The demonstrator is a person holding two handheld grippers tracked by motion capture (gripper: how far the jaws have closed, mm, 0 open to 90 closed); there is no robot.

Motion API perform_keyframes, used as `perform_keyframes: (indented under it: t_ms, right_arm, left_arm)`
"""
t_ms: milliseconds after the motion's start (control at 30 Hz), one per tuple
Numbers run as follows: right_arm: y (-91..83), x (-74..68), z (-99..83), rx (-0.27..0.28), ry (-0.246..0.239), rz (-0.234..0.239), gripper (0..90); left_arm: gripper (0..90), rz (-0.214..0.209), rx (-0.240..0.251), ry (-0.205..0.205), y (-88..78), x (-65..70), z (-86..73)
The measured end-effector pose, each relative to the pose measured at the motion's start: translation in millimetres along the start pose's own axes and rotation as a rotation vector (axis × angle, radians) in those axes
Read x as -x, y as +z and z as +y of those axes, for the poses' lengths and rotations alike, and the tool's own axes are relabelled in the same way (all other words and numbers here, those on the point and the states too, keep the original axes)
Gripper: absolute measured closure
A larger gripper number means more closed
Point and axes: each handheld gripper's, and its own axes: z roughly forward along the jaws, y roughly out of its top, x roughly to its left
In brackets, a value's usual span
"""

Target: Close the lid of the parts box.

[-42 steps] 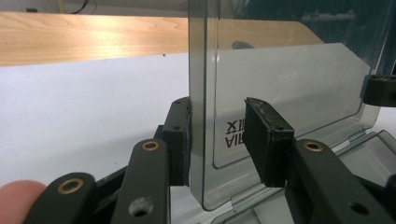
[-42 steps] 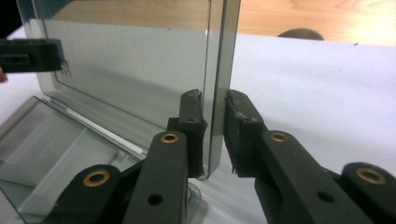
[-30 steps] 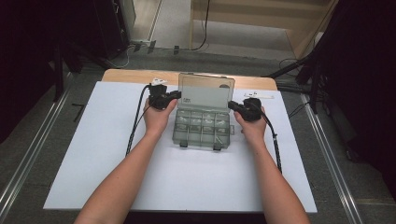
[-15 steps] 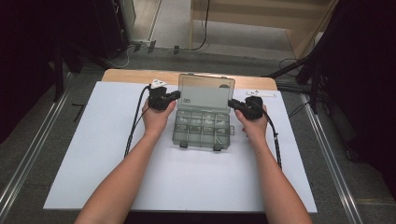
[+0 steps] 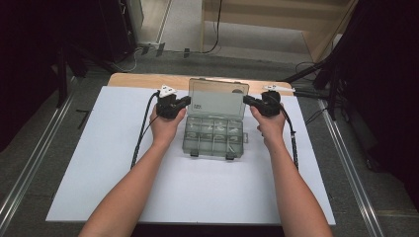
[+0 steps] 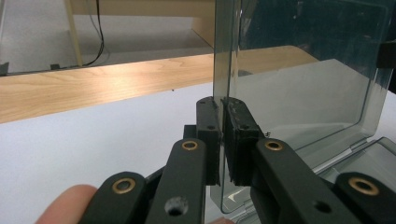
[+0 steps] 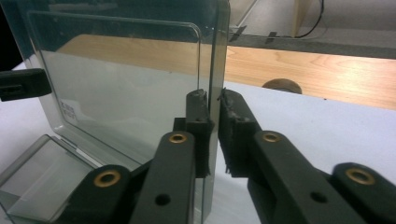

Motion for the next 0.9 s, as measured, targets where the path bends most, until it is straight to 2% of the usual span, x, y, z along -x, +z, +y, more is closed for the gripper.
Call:
perform_keyframes:
  t_ms: [67, 133, 200, 233, 400, 467, 600, 667, 733, 833, 900]
  right_arm:
    - [-1.4, -1.2, 0.1, 0.000, -0.004, 0.000, 85.7]
    - [-2.9, -4.0, -0.1, 0.006, -0.029, -0.004, 85.8]
    - [-4.3, -6.2, -0.4, 0.012, -0.044, -0.007, 85.9]
    - [-5.0, -6.9, -0.7, 0.013, -0.049, -0.009, 85.9]
    - [-7.1, -8.4, -4.4, 0.040, -0.066, -0.010, 85.9]
    - [-7.7, -9.0, -5.8, 0.049, -0.077, -0.012, 85.9]
    - [-9.0, -9.9, -7.9, 0.064, -0.098, -0.010, 85.8]
    - [-9.5, -10.7, -8.5, 0.070, -0.107, -0.014, 85.8]
    - [-9.9, -11.6, -9.3, 0.076, -0.112, -0.015, 85.8]
    - [-10.8, -13.5, -11.8, 0.096, -0.129, -0.021, 85.7]
    - [-11.4, -13.5, -13.1, 0.106, -0.136, -0.014, 85.7]
  left_arm:
    - [85.1, -0.002, -0.003, -0.008, 0.3, -1.3, -0.4]
    - [84.3, -0.011, -0.007, -0.024, -0.5, -3.0, -0.2]
    - [70.7, -0.010, -0.010, -0.038, -3.1, -4.6, 1.8]
    - [66.9, -0.014, -0.005, -0.048, -5.6, -5.6, 3.5]
    - [66.4, -0.058, 0.040, -0.093, -19.2, -15.7, 14.8]
    - [68.1, -0.064, 0.037, -0.114, -20.6, -20.0, 19.6]
    - [84.6, -0.091, 0.017, -0.168, -16.9, -27.9, 27.2]
    - [89.3, -0.085, -0.003, -0.182, -12.2, -29.7, 29.8]
    - [90.0, -0.086, -0.014, -0.192, -7.2, -30.9, 31.8]
    - [90.0, -0.112, -0.035, -0.247, -0.7, -34.1, 36.3]
    - [90.0, -0.107, -0.046, -0.247, 2.1, -34.0, 40.2]
